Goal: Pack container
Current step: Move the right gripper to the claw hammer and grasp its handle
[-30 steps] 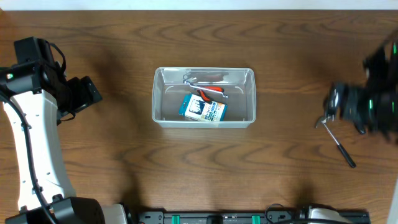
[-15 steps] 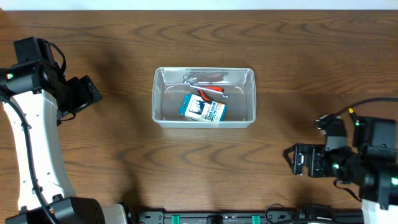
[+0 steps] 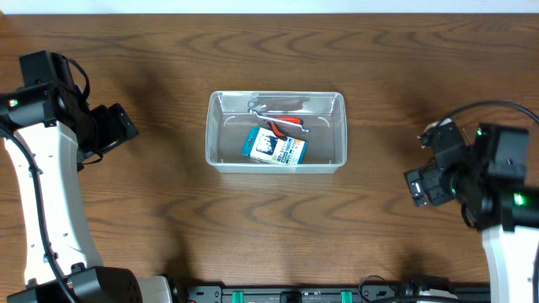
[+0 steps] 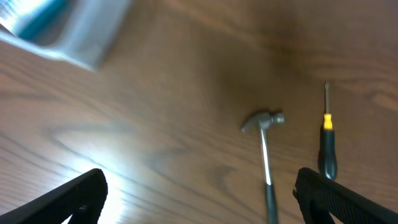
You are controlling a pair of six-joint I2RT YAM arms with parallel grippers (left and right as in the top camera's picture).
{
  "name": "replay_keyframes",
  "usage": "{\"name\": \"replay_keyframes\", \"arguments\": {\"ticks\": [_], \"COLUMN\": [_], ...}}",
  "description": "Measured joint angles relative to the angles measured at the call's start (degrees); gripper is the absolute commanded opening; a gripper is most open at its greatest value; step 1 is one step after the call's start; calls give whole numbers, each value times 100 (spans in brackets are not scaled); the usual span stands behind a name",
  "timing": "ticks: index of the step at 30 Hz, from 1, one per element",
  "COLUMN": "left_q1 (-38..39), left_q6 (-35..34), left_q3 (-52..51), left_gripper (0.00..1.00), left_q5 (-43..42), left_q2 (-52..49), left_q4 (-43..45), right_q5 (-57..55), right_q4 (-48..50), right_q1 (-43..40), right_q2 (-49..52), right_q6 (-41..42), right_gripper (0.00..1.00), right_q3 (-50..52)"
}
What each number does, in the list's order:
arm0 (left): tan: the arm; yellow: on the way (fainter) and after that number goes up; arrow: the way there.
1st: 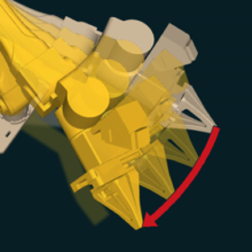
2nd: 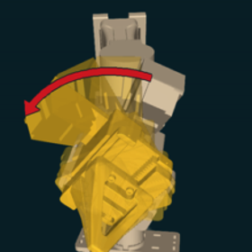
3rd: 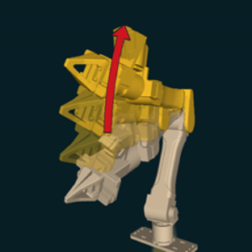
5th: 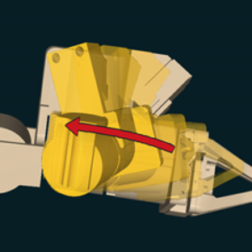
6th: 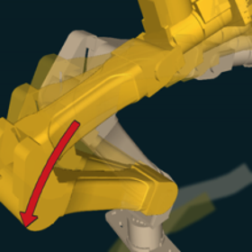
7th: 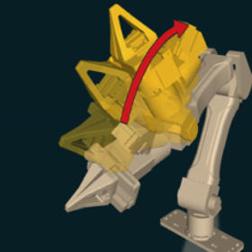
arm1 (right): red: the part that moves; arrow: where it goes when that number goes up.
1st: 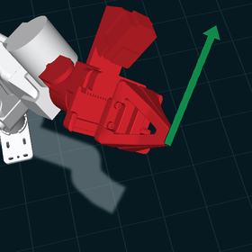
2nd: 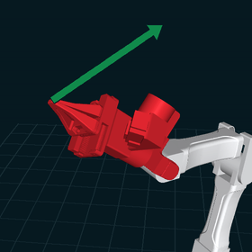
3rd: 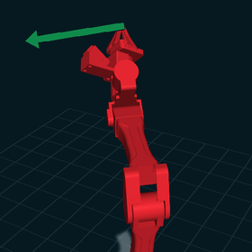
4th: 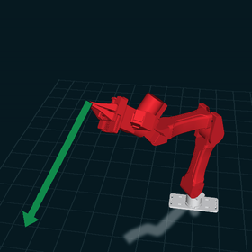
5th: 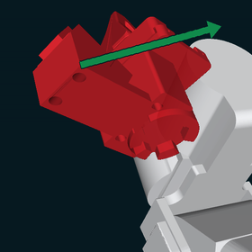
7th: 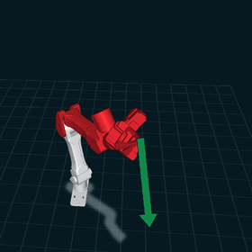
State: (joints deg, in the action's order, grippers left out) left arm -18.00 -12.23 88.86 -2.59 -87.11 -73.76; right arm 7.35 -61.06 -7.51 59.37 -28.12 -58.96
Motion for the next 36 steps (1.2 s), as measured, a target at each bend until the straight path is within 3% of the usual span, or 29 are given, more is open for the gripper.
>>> {"name": "replay_keyframes", "arguments": {"ticks": [13, 23, 36], "left_q1": [0, 0, 0], "left_q6": [0, 0, 0], "left_q3": [0, 0, 0], "left_gripper": [98, 98, 98], "left_q5": [0, -2, -2], "left_q2": [0, 0, 0], "left_q4": [2, 0, 0], "right_q5": [-166, -730, -1054], "right_q4": [533, 1110, 1346], "right_q1": [-1228, -1478, -1478], "right_q2": [2527, 3276, 4218], "right_q6": [-933, -1569, -1611], "right_gripper": [95, 95, 89], "right_q3": [2, 2, 2]}}
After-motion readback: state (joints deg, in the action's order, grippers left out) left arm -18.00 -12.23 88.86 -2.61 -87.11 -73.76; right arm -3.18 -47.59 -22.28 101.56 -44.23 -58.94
